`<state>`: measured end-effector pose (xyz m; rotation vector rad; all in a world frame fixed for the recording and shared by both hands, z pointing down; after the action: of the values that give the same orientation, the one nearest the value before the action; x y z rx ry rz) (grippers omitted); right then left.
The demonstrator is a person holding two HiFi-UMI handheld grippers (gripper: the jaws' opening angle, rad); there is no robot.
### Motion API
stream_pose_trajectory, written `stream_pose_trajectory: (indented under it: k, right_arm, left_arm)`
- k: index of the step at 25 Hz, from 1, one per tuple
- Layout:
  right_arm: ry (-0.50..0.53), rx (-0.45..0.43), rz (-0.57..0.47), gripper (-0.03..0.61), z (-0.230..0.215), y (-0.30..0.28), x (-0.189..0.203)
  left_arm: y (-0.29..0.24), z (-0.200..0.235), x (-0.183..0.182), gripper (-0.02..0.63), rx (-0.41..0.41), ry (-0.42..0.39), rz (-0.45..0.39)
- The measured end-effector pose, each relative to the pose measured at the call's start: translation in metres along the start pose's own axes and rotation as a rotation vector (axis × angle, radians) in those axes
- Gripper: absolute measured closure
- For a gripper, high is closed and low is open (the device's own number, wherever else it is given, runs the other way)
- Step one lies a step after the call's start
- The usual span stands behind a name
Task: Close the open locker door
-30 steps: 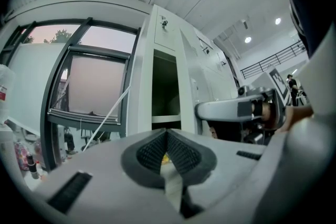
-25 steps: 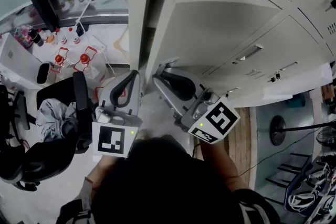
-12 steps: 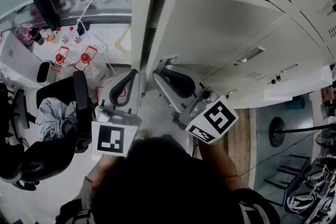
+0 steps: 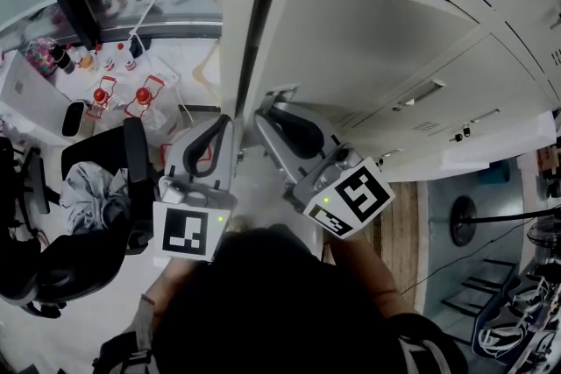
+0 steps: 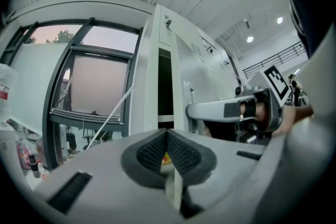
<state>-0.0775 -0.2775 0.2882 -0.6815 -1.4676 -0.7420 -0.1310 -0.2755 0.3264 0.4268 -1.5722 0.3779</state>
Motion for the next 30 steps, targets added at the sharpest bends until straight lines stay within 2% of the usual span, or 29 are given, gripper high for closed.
stream_pose_trajectory:
  k: [30]
  right_arm:
    - [0.008, 0.116, 0.003, 0.534, -0.017, -0.023, 0.002]
  left_arm:
    - [-0.005, 0.014, 0.004, 0.612, -0.023, 0.007, 0.002]
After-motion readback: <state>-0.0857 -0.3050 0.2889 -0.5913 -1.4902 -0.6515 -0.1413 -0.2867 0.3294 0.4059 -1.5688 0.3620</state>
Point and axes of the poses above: the fingertips, and each gripper's own axes: y backward along the fingers, z to its left, x out of its underside, the point moved 1 cm from there along y, backward along the fingers, and after that the axes turned 1 degree about z, right-handed, at the moved point
